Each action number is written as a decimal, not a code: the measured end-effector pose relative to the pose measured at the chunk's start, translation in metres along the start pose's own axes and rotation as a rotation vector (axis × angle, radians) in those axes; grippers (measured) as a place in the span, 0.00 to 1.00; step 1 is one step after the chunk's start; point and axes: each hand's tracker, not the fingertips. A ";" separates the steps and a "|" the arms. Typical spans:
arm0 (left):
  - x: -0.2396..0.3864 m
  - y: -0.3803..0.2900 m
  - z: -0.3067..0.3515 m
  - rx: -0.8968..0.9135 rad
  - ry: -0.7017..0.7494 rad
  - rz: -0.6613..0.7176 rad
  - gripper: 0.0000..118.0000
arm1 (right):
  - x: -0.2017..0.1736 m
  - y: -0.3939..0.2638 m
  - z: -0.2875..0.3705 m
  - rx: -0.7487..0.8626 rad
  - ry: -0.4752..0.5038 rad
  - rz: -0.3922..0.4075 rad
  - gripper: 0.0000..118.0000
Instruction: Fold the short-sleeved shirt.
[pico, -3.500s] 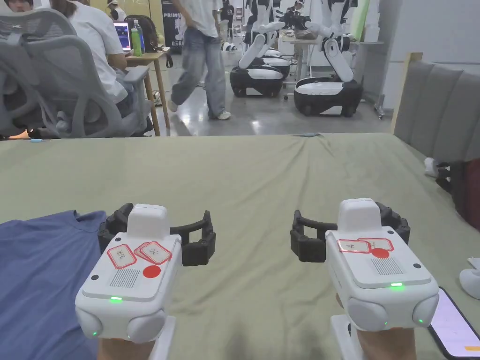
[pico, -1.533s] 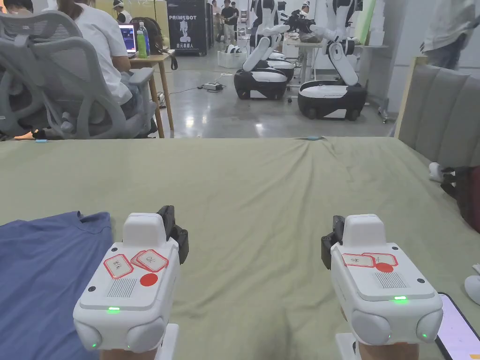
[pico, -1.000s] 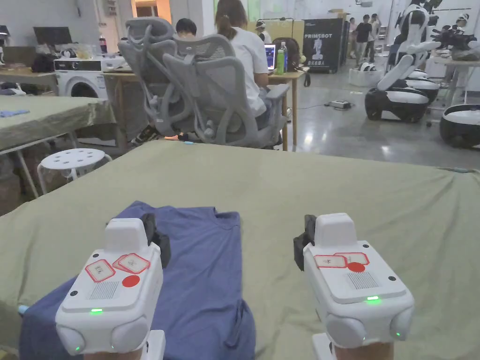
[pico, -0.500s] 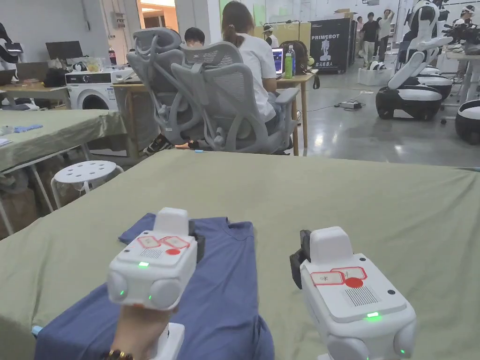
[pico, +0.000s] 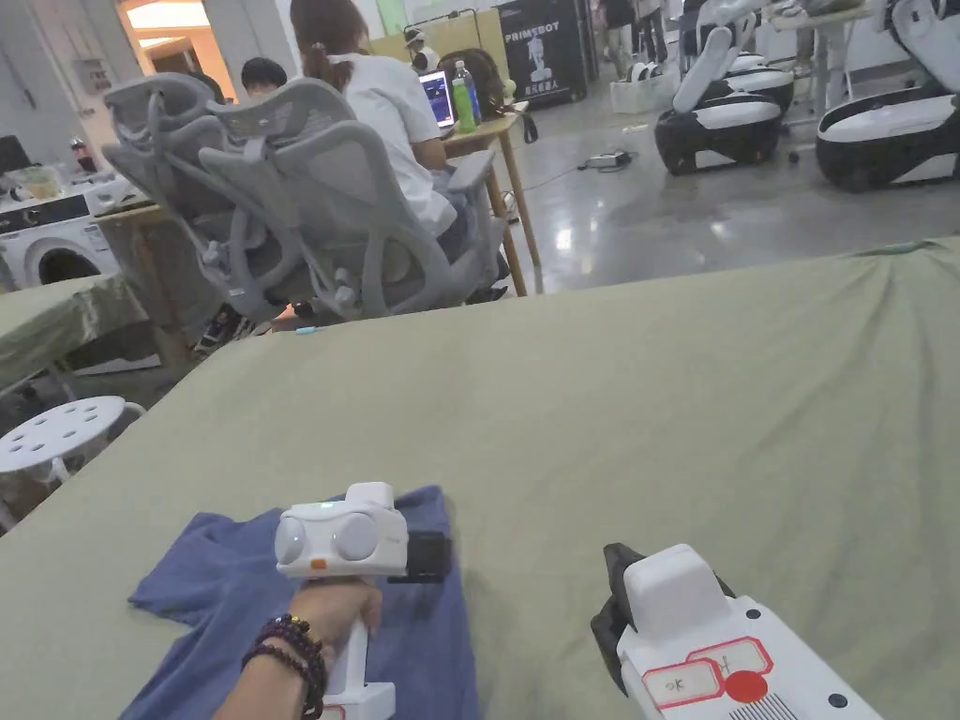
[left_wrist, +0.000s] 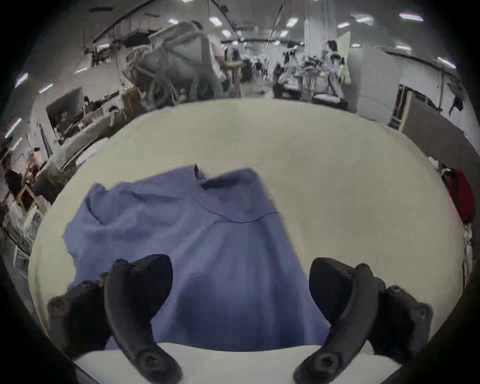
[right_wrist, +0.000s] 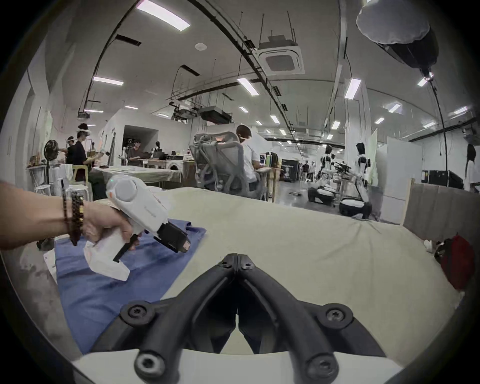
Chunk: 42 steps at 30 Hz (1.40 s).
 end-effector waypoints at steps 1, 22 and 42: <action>0.000 -0.006 -0.008 -0.028 0.015 -0.002 0.75 | 0.003 -0.003 -0.003 -0.006 -0.006 -0.004 0.01; 0.095 0.071 0.150 0.375 -0.329 -0.105 0.04 | 0.051 -0.013 0.043 -0.068 -0.138 -0.082 0.01; 0.563 -0.024 0.064 0.058 -0.807 -0.522 0.04 | 0.205 -0.063 0.161 -0.144 -0.490 -0.200 0.01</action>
